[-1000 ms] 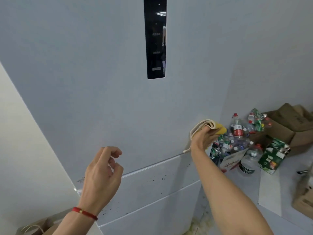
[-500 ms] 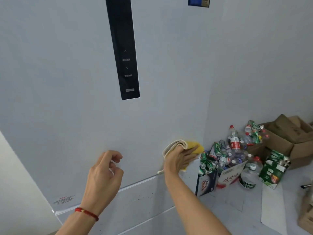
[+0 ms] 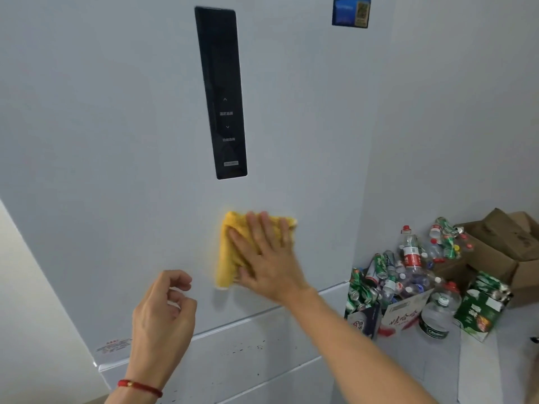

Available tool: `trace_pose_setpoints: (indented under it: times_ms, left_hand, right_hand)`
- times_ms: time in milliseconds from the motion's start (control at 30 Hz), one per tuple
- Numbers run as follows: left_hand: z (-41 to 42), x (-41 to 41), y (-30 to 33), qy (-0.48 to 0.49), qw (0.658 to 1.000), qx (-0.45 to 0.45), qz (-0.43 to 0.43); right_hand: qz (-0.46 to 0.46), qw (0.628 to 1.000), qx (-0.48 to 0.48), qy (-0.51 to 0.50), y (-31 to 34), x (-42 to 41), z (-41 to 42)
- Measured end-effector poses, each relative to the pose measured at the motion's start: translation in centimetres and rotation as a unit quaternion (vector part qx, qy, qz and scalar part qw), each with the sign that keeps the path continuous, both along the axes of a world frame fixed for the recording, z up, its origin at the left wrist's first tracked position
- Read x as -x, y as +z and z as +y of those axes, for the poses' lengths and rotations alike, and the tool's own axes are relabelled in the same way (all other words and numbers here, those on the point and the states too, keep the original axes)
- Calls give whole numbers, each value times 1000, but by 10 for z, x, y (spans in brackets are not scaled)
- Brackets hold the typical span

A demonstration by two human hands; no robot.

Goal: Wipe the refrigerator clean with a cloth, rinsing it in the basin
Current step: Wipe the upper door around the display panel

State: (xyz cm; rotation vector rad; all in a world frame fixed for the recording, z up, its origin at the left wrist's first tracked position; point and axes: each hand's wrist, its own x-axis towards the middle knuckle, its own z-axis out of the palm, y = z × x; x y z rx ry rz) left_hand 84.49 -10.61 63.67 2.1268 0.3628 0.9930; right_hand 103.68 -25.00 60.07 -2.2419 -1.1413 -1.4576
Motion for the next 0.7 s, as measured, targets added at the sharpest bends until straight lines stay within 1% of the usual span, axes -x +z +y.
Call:
trace_pose_setpoints:
  times_ms: [33,67,100,133,167,200,233,267,300,333,367,467,500,533,567,600,667,700]
  left_hand:
    - [2,4,0,2,1000,1,1]
    - [6,9,-1,7,1000,0,2]
    - [12,16,-2,17,1000,-5,0]
    - [18,21,-1,29,1000,-7,-5]
    - [26,30,-2,45,999,-6,-7]
    - [35,37,-1,60,998,-2,-9]
    - [44,43,-1,78,997,5,-14]
    - [54,49,-1,97,995,18,-21]
    - [66,56,0,119,992,34,-28]
    - [74,60,0,139,989,47,-36]
    - [80,62,1,156,985,58,-45]
    - [93,62,7,189,976,85,-69]
    - [96,61,7,193,974,89,-78]
    - [101,58,7,194,973,89,-86]
    - [104,56,6,194,973,94,-89]
    - [106,54,5,192,972,106,-89]
    - [109,52,-1,190,971,119,-79]
    - [110,54,-4,184,974,115,-69]
  right_hand:
    - [0,1000,2,-5,4,-17,-25]
    - [27,998,-45,-25,10,-30,-49]
    - [70,987,-134,-53,19,-42,-67]
    - [131,957,-246,-76,30,-52,-82]
    - [213,902,-367,-77,42,-56,-87]
    - [286,826,-481,-65,52,-58,-86]
    - [324,759,-561,-61,62,-57,-75]
    - [333,727,-598,-63,69,-49,-56]
    - [322,735,-592,-68,73,-34,-28]
    - [298,767,-563,-73,75,-17,0]
    - [271,809,-516,-75,73,4,31]
    - [180,929,-319,-41,55,77,131]
    - [141,959,-245,-22,43,100,160]
    - [104,980,-168,0,32,120,184]
    - [65,992,-103,27,19,136,201]
    - [27,997,-58,52,8,144,211]
    - [-35,995,-5,95,-2,141,204]
    - [-60,993,21,99,-5,130,189]
